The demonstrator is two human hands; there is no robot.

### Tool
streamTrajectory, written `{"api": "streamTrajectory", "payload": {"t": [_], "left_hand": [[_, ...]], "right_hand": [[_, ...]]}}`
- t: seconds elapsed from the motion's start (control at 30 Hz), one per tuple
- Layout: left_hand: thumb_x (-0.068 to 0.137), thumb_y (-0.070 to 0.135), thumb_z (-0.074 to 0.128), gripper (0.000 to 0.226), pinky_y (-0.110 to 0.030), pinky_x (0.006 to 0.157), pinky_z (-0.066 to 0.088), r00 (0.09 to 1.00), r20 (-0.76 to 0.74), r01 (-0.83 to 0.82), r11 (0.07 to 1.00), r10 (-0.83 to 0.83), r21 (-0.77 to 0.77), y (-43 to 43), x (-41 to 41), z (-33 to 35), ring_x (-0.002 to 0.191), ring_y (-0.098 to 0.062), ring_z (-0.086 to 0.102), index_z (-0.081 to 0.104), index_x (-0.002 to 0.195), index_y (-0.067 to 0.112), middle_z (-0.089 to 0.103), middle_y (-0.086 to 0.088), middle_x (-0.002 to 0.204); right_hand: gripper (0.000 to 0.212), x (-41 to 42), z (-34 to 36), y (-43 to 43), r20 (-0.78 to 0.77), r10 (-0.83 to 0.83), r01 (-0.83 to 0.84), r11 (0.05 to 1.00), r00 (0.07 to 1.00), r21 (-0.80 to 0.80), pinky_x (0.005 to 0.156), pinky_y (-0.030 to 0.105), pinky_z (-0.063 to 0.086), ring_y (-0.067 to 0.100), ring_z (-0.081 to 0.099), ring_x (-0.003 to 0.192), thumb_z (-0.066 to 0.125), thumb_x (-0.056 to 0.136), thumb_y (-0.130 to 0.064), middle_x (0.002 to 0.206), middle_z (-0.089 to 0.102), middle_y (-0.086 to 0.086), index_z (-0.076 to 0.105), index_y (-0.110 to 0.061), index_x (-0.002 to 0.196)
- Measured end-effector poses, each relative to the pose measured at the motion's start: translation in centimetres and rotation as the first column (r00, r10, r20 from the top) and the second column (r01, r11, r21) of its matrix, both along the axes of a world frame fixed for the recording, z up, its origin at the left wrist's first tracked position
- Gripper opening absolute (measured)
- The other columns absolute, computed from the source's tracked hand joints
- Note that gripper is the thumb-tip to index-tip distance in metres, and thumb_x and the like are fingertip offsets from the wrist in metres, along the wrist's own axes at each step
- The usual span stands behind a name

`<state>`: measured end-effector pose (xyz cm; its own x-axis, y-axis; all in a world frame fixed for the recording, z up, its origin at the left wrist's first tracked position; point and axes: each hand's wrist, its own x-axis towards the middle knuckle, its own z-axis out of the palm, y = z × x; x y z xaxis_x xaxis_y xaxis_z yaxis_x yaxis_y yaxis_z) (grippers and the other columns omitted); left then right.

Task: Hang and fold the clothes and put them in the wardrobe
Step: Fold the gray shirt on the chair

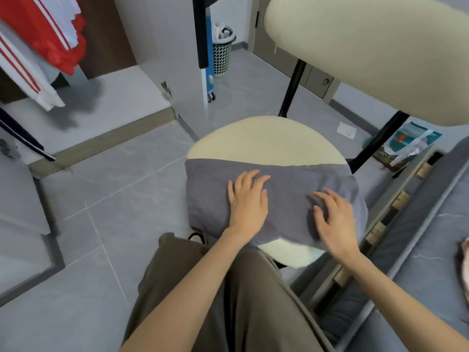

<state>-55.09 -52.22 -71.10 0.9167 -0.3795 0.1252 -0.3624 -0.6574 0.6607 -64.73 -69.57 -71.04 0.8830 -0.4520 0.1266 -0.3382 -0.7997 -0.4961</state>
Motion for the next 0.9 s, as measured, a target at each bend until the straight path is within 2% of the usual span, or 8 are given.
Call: {"api": "streamTrajectory", "payload": {"t": [0.17,0.3,0.37,0.43,0.53,0.63,0.73,0.9], "left_hand": [[0.104,0.038,0.026,0.05,-0.062,0.11,-0.016,0.978,-0.15,0.174,0.96,-0.143,0.221,-5.0,-2.3,-1.5,0.148,-0.025,-0.014,0.015,0.152,0.038,-0.003,0.006,0.162],[0.101,0.049,0.017,0.055,-0.058,0.106,-0.024,0.991,-0.121,0.097,0.919,-0.055,0.382,-6.2,-2.6,-3.4,0.147,-0.025,-0.017,-0.001,0.152,0.04,-0.009,0.005,0.162],[0.1,0.052,0.016,0.055,-0.055,0.105,-0.027,0.993,-0.113,0.077,0.915,-0.035,0.396,-6.3,-2.4,-3.8,0.147,-0.023,-0.016,0.002,0.152,0.043,-0.008,0.007,0.162],[0.099,0.055,0.017,0.055,-0.054,0.105,-0.027,0.993,-0.114,0.074,0.914,-0.031,0.398,-6.2,-2.3,-4.0,0.147,-0.021,-0.016,0.004,0.151,0.044,-0.007,0.008,0.162],[0.099,0.055,0.016,0.054,-0.056,0.108,-0.023,0.993,-0.117,0.064,0.918,-0.02,0.392,-6.0,-2.2,-3.9,0.148,-0.018,-0.014,0.005,0.151,0.046,-0.006,0.008,0.162],[0.099,0.053,0.012,0.051,-0.062,0.106,-0.02,0.994,-0.099,-0.007,0.932,0.046,0.363,-5.8,-2.6,-3.7,0.148,-0.013,-0.011,0.009,0.15,0.047,-0.001,0.009,0.162],[0.099,0.051,0.009,0.051,-0.07,0.103,-0.017,0.99,-0.029,-0.115,0.9,0.14,0.42,-5.2,-3.1,-3.7,0.148,-0.021,-0.011,0.007,0.15,0.048,0.001,0.009,0.162],[0.098,0.054,0.006,0.053,-0.075,0.101,-0.012,0.988,-0.036,-0.109,0.834,0.152,0.541,-5.2,-3.0,-3.4,0.146,-0.033,-0.016,0.0,0.15,0.046,-0.009,0.003,0.162]], "right_hand": [[0.059,-3.7,-0.5,-4.4,-0.17,-0.422,0.455,0.815,0.89,0.359,0.115,0.042,0.017,0.036,0.018,0.144,0.05,0.099,-0.023,0.156,0.02,0.021,0.026,-0.003,0.149],[0.077,-4.3,-1.6,-5.1,-0.344,-0.466,0.528,0.354,0.815,0.772,0.112,0.047,0.032,0.034,0.033,0.138,0.046,0.1,-0.039,0.155,0.026,0.011,-0.004,-0.017,0.154],[0.075,-4.1,-1.8,-4.8,-0.418,-0.405,0.52,0.181,0.813,0.835,0.094,0.052,0.046,0.035,0.046,0.125,0.045,0.099,-0.045,0.14,0.035,0.002,-0.003,-0.025,0.152],[0.058,-3.5,-2.2,-4.6,-0.398,-0.41,0.478,0.111,0.821,0.871,0.08,0.05,0.053,0.033,0.052,0.117,0.047,0.099,-0.042,0.133,0.042,0.005,0.02,-0.017,0.144],[0.032,-3.2,-2.0,-4.7,-0.182,-0.515,0.453,0.468,0.838,0.759,0.085,0.044,0.052,0.022,0.059,0.101,0.049,0.099,-0.038,0.115,0.06,0.012,0.045,-0.009,0.112],[0.026,-2.9,0.5,-5.8,0.247,-0.423,0.26,0.828,0.872,0.497,0.057,0.018,0.041,0.002,0.047,0.06,0.049,0.099,-0.041,0.073,0.053,-0.002,0.036,-0.025,0.082],[0.025,-2.3,1.3,-7.2,0.326,-0.417,0.264,0.867,0.848,0.423,0.055,0.015,0.038,0.006,0.051,0.065,0.052,0.098,-0.038,0.074,0.054,-0.005,0.037,-0.022,0.085],[0.041,-2.9,-1.8,-9.0,-0.267,-0.412,0.486,0.801,0.871,0.348,0.089,0.045,0.041,0.04,0.046,0.115,0.053,0.097,-0.02,0.132,0.041,0.021,0.035,-0.008,0.131]]}}
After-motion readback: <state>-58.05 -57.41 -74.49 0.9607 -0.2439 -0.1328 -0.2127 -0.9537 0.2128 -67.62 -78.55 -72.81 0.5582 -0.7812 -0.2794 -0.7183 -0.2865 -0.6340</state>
